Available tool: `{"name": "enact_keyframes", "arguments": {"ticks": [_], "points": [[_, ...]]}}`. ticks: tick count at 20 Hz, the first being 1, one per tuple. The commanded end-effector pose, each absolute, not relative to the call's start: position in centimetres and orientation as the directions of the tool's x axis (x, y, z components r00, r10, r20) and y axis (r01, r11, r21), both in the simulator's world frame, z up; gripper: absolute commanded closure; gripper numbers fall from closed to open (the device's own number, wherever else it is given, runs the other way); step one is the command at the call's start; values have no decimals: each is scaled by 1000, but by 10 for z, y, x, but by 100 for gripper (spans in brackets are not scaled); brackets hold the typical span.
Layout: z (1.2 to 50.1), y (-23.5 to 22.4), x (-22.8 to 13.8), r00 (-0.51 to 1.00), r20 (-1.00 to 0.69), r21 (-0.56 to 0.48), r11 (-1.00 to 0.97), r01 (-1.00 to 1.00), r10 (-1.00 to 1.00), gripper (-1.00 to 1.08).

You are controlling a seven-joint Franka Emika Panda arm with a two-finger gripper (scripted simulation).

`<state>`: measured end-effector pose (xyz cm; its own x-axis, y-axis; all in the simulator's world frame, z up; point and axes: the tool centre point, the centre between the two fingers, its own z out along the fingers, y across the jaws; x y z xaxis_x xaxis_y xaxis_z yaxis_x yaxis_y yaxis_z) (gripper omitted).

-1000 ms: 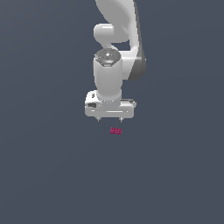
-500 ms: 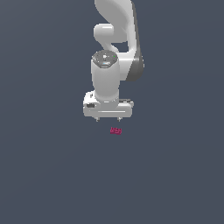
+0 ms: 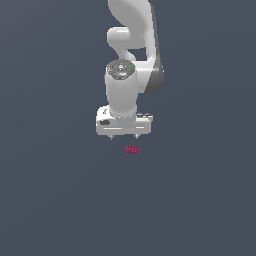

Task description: Pick up the object and move it to a goal position.

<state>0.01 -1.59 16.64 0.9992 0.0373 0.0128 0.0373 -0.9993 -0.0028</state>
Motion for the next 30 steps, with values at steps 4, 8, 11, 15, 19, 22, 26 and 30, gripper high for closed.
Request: {"name": "enact_keyframes", "arguments": {"ticks": [4, 8, 11, 15, 19, 22, 26, 30], "points": [[158, -14, -1, 991, 10, 3, -991, 133, 133, -92], [150, -12, -3, 973, 6, 8, -973, 232, 232, -92], [142, -11, -5, 948, 3, 11, -948, 318, 318, -92], [132, -8, -7, 903, -2, 13, -903, 430, 430, -92], [122, -5, -9, 844, -6, 14, -843, 537, 537, -92], [115, -3, -11, 791, -9, 13, -791, 612, 612, -92], [106, 1, -14, 710, -12, 11, -710, 704, 704, -92], [97, 5, -16, 619, -13, 9, -619, 786, 785, -92]]}}
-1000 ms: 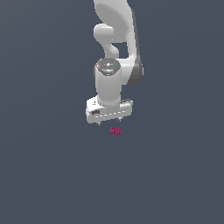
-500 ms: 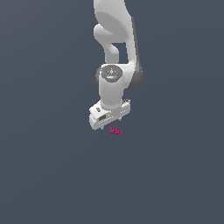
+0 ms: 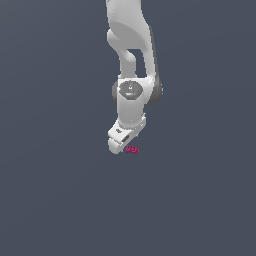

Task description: Pick up the object and move it to a goal position.

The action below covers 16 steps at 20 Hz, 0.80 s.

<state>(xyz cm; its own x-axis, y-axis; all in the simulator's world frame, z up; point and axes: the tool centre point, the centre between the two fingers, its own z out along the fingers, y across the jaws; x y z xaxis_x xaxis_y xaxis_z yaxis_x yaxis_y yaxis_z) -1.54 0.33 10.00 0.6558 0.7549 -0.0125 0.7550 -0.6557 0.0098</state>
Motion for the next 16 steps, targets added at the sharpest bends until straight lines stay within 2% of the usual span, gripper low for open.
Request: {"name": "enact_keyframes", "arguments": {"ticks": [1, 16], "points": [[94, 6, -17, 594, -13, 8, -594, 804, 804, -92], [67, 20, -27, 245, -4, 0, -245, 969, 969, -92]]}}
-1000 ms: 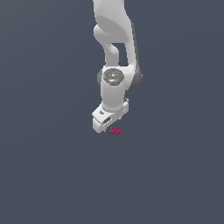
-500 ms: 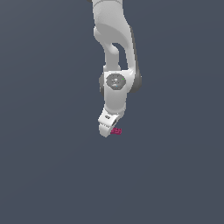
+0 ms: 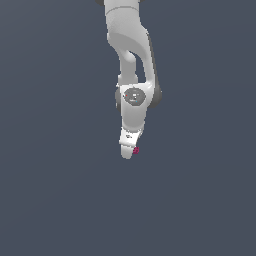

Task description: Pick up the object and move it to a goal position.

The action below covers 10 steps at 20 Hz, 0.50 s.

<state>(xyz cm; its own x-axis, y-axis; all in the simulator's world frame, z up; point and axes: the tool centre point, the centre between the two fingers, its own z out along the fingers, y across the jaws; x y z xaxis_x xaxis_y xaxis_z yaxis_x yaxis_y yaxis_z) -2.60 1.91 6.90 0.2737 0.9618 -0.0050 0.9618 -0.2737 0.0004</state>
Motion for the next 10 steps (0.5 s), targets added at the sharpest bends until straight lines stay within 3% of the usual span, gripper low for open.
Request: {"name": "enact_keyframes", "arguments": {"ticks": [1, 10], "points": [[66, 21, -27, 231, -3, 0, -231, 973, 973, -92], [62, 24, -29, 168, 0, 0, -168, 986, 986, -92]]}}
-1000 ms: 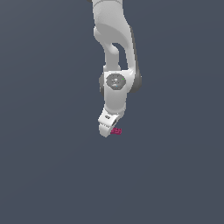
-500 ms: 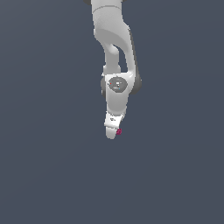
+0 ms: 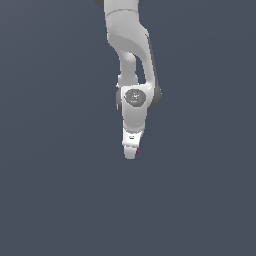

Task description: Pick up the object and move it to a goal position.

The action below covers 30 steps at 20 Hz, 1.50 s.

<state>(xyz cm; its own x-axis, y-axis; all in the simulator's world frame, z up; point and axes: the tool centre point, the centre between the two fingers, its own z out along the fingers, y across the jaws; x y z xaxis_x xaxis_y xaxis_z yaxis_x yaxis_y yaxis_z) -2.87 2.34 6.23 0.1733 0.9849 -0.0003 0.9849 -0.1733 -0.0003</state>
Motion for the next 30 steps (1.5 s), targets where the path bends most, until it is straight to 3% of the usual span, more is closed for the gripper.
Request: {"name": "enact_keyframes", "arguments": {"ticks": [1, 19, 20, 30], "points": [[62, 23, -29, 173, 0, 0, -173, 985, 985, -92], [12, 24, -29, 168, 0, 0, -168, 986, 986, -92], [12, 24, -29, 168, 0, 0, -168, 986, 986, 108], [12, 24, -29, 168, 0, 0, -168, 986, 986, 108]]}}
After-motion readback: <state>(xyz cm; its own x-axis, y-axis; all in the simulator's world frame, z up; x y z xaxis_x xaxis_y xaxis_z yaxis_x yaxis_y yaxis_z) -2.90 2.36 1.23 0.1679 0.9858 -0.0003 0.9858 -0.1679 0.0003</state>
